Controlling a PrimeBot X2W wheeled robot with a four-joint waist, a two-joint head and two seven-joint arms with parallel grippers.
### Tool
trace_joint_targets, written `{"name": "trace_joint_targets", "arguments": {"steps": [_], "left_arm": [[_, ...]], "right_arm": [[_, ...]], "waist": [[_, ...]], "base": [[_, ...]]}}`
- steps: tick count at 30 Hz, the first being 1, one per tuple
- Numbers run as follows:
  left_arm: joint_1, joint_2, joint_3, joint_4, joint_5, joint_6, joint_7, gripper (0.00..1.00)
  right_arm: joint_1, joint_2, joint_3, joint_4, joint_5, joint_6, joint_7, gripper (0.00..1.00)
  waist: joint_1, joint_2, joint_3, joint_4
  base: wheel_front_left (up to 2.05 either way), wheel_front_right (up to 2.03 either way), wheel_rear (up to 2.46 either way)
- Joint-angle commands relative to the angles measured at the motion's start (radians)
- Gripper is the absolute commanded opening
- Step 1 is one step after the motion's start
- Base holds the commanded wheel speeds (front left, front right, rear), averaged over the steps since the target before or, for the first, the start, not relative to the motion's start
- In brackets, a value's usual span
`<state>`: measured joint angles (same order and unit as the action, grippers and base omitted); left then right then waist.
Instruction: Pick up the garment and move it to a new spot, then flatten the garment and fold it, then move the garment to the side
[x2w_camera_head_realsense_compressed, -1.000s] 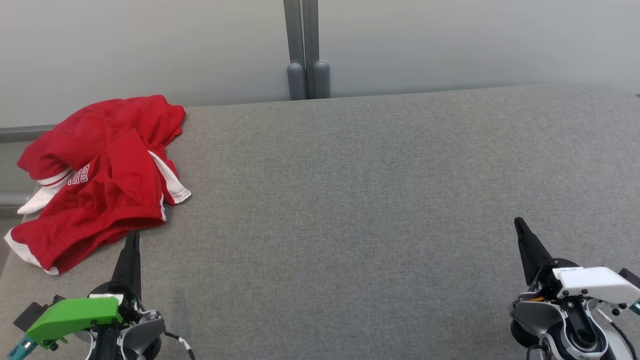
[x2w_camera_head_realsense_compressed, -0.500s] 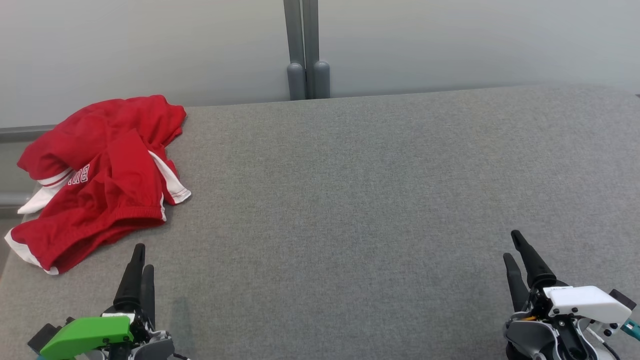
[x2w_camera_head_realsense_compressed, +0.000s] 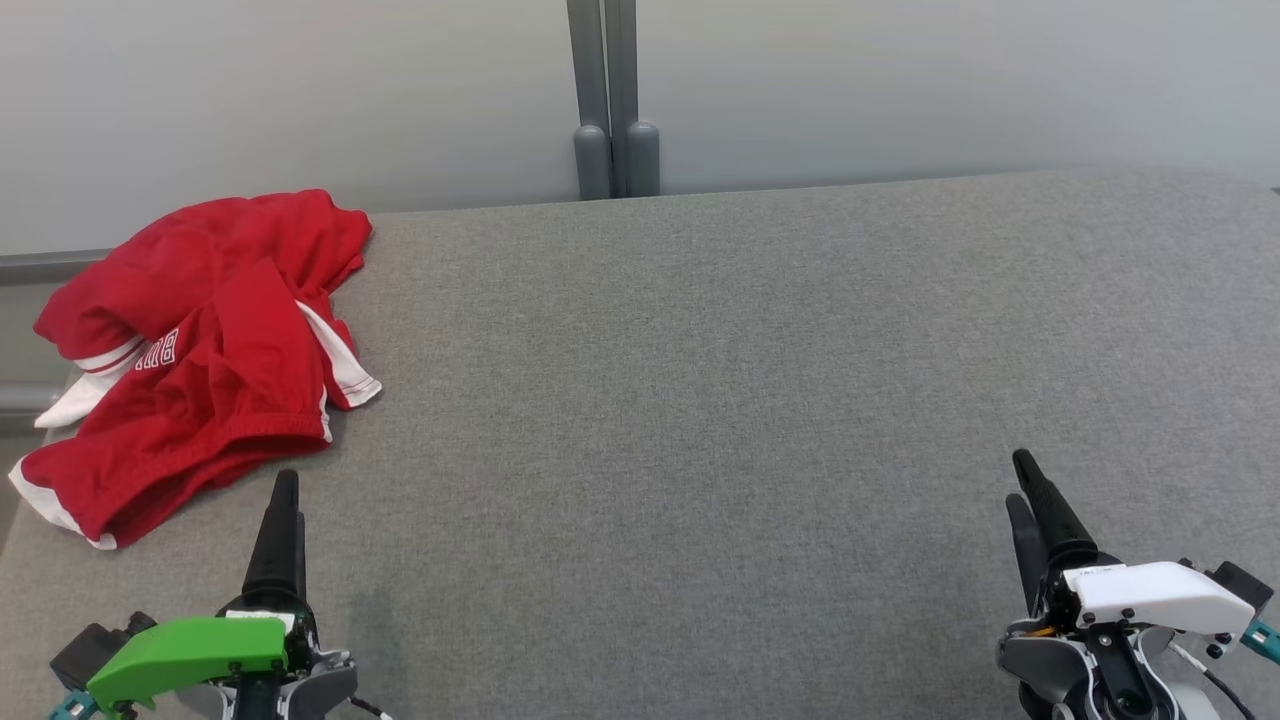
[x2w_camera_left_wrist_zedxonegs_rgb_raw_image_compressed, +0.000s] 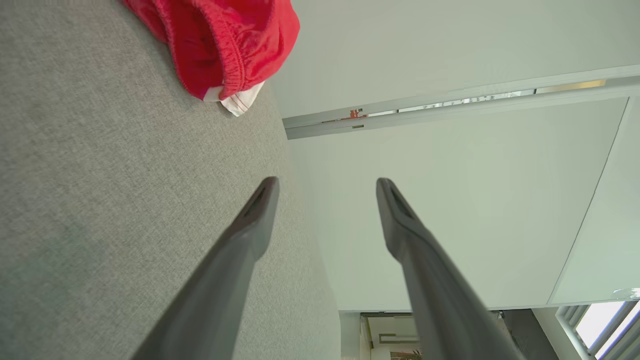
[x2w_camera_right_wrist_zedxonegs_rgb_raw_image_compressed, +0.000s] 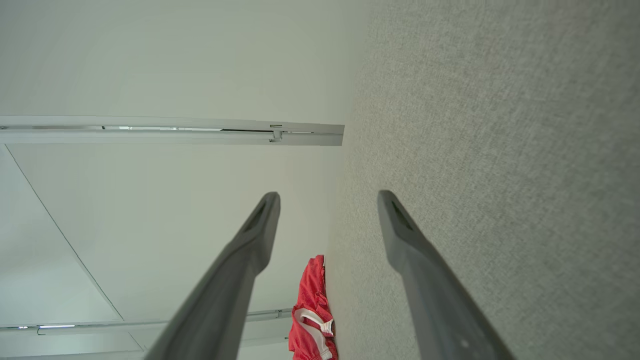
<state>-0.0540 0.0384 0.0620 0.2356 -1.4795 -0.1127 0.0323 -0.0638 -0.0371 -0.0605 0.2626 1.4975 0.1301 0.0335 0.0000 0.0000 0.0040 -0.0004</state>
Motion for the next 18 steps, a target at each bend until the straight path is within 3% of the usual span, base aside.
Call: {"name": "trace_joint_targets", "arguments": {"steps": [1,9,18], "left_arm": [[-0.009,0.005,-0.007,-0.027,0.039,0.006,-0.011,1.00],[-0.003,0.006,-0.033,-0.069,0.173,0.031,-0.044,1.00],[0.005,0.008,-0.051,-0.101,0.319,0.049,-0.078,1.00]], "right_arm": [[-0.018,-0.006,0.005,-0.027,-0.031,0.000,-0.012,1.00],[-0.016,-0.007,0.020,-0.068,-0.152,0.000,-0.045,1.00],[-0.011,-0.008,0.051,-0.115,-0.371,0.000,-0.079,1.00]], "waist": [[0.0000,0.0000,0.000,0.000],[0.0000,0.0000,0.001,0.000],[0.0000,0.0000,0.002,0.002]], "base": [[0.00,0.00,0.00],[0.00,0.00,0.00],[0.00,0.00,0.00]]}}
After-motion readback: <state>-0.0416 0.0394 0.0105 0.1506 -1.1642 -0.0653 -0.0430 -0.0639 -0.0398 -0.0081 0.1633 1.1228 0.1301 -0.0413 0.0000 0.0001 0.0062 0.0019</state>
